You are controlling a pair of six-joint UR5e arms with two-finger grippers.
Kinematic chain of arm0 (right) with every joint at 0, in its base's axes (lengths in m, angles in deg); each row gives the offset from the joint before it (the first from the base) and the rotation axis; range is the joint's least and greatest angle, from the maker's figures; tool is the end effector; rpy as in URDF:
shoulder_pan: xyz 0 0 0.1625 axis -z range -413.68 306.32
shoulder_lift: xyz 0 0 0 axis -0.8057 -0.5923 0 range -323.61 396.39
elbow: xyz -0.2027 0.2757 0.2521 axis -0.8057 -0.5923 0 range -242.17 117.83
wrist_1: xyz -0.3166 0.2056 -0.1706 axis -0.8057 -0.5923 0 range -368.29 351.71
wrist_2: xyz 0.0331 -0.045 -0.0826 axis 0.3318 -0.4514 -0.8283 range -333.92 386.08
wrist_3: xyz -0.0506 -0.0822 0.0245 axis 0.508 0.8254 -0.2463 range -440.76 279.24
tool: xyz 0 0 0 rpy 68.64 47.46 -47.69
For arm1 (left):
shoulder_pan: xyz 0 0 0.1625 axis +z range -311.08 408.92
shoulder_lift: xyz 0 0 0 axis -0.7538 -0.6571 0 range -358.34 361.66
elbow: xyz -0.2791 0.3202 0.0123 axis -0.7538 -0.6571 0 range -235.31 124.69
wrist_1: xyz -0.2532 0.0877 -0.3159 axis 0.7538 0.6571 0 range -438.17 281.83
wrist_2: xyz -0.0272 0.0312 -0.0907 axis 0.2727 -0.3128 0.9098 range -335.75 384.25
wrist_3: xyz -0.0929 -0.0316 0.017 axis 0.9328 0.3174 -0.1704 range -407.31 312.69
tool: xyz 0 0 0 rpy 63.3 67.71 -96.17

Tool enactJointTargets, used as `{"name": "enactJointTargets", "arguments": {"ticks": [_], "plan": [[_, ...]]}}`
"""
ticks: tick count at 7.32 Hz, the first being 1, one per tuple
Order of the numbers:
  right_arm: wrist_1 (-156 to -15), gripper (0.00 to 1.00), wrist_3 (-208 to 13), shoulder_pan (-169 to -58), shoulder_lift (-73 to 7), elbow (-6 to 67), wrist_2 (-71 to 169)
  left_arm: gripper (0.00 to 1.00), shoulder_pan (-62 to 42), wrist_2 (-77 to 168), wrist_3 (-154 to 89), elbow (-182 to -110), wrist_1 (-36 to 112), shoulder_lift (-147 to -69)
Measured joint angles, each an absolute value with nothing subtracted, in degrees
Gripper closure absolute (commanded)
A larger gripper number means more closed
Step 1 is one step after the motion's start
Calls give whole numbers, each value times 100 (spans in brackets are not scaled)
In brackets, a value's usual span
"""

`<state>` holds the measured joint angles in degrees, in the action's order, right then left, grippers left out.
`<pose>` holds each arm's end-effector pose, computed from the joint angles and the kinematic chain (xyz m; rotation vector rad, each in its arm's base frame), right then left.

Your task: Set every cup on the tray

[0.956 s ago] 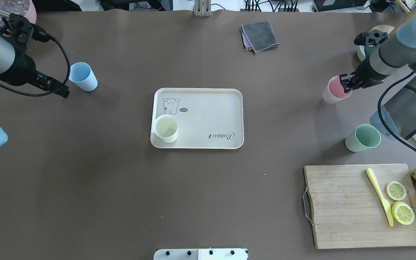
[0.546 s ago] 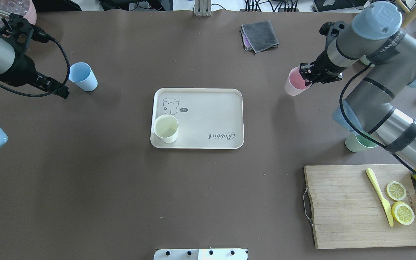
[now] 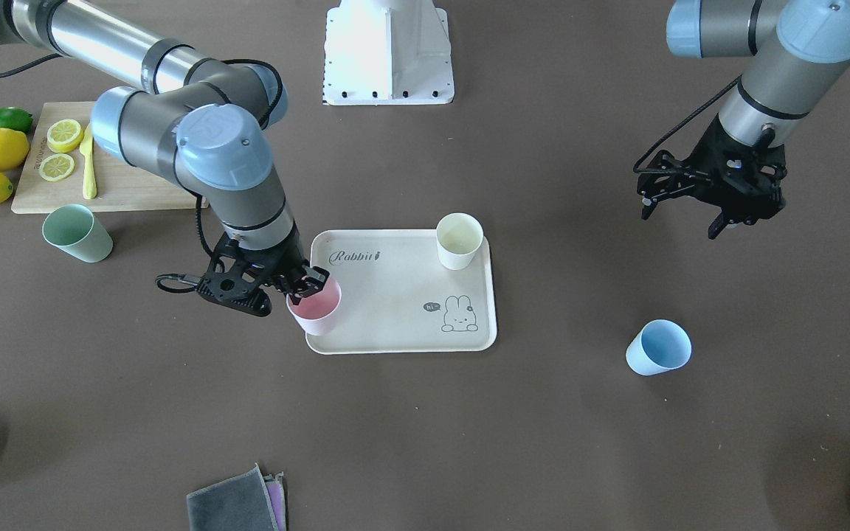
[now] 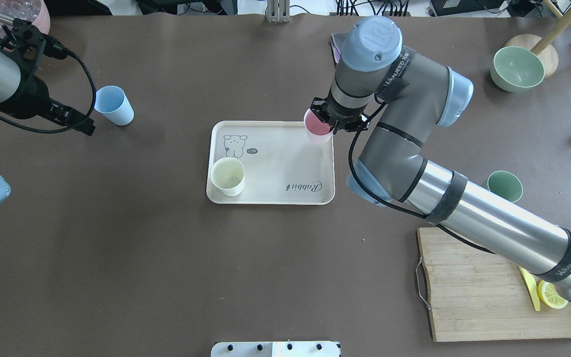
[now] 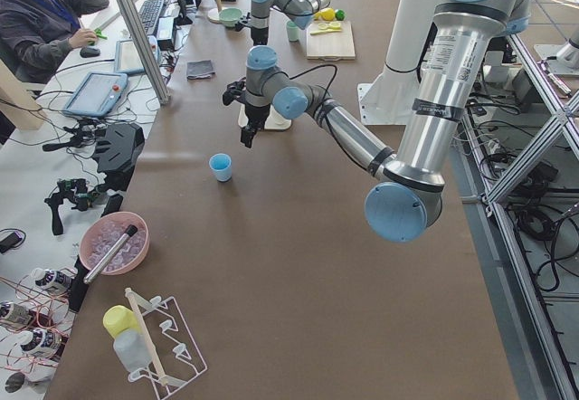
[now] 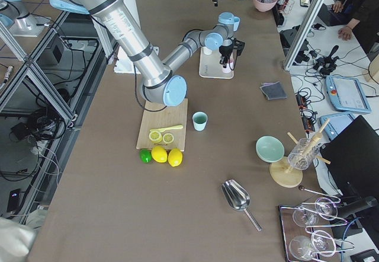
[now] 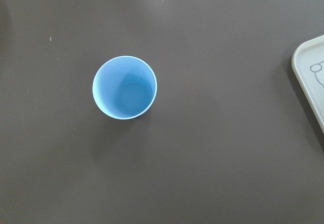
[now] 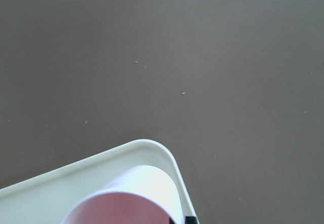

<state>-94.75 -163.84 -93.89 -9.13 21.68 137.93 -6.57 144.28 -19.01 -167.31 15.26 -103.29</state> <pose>-0.5041 -0.5522 0.2247 -0.0454 -0.8126 0.4097 0.2456 -0.5045 0.3384 0.3267 0.7888 0.2863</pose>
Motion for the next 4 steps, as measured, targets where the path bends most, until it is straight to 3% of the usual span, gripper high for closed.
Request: {"name": "enactJointTargets", "arguments": {"ticks": [2,4], "plan": [[-9483,1,-16519,-9277,-627,1839,13736,1,-654,14430,-1895,-16730,1526,-10329],[-9479,0,-16431,-9259,-561,1694,13422,1,-651,14431,-1892,-16735,1526,-10329]]}}
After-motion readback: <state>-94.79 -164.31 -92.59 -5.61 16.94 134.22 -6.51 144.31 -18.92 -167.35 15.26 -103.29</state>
